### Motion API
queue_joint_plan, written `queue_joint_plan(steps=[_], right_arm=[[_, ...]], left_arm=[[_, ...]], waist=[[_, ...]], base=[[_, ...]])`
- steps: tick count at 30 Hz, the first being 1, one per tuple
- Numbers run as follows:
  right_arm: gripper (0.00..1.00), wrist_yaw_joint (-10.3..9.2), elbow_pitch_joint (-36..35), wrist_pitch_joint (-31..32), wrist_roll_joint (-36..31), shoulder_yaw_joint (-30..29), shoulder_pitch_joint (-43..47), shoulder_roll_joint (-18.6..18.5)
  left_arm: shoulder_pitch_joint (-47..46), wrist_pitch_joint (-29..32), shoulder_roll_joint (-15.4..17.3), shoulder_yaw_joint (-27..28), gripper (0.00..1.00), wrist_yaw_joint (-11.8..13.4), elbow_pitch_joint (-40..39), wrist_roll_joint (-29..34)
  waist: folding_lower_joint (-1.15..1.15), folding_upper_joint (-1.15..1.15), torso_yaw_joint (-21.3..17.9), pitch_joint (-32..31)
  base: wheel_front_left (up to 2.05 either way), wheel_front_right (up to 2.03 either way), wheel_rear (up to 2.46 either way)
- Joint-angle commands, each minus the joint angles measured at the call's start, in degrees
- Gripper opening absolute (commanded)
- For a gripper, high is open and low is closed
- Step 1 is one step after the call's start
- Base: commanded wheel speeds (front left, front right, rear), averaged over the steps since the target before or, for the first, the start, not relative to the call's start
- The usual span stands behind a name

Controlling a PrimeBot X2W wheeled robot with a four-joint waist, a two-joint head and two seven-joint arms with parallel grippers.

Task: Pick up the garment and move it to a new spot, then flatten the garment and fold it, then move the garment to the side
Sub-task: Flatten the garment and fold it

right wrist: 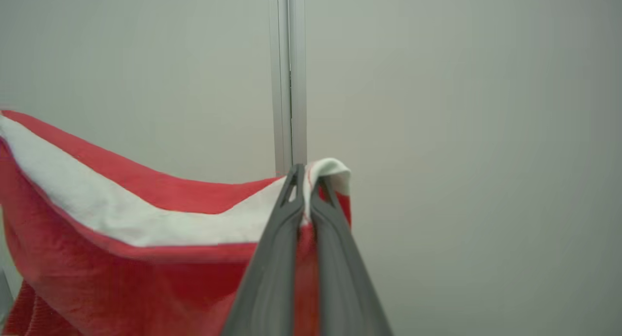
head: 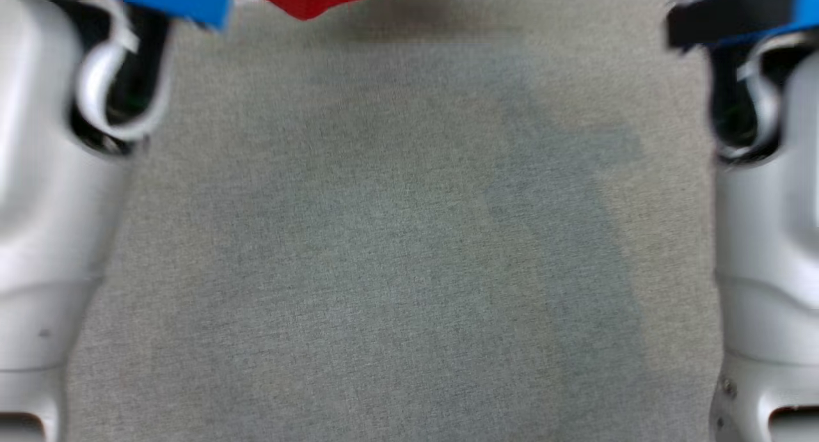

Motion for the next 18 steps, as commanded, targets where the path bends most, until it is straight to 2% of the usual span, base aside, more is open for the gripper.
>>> queue_joint_plan(steps=[1,9,13,18], right_arm=[[0.0,0.01,2.0,-1.3,-0.2,1.0,2.5,0.4],[0.0,0.01,10.4,-6.8,3.5,6.3,13.1,0.4],[0.0,0.01,9.4,-8.6,4.3,5.8,19.0,-0.4],[0.0,0.01,4.4,-9.6,5.7,3.8,27.8,-0.6]], left_arm=[[2.4,-0.9,-0.4,-1.5,0.0,-0.6,1.8,0.6],[14.4,-7.6,-2.1,-8.5,0.0,-2.0,5.7,0.1],[21.0,-9.4,-2.2,-10.1,0.0,-2.2,3.4,0.3],[29.8,-10.1,-2.1,-10.2,0.0,-2.2,-1.8,2.5]], waist=[[-0.01,0.0,0.6,1.3],[-0.01,0.0,1.4,2.1],[-0.01,0.0,2.2,0.2],[-0.01,0.0,2.6,-3.6]], base=[[0.0,0.0,0.0],[0.0,0.0,0.0],[0.0,0.0,0.0],[0.0,0.0,0.0]])
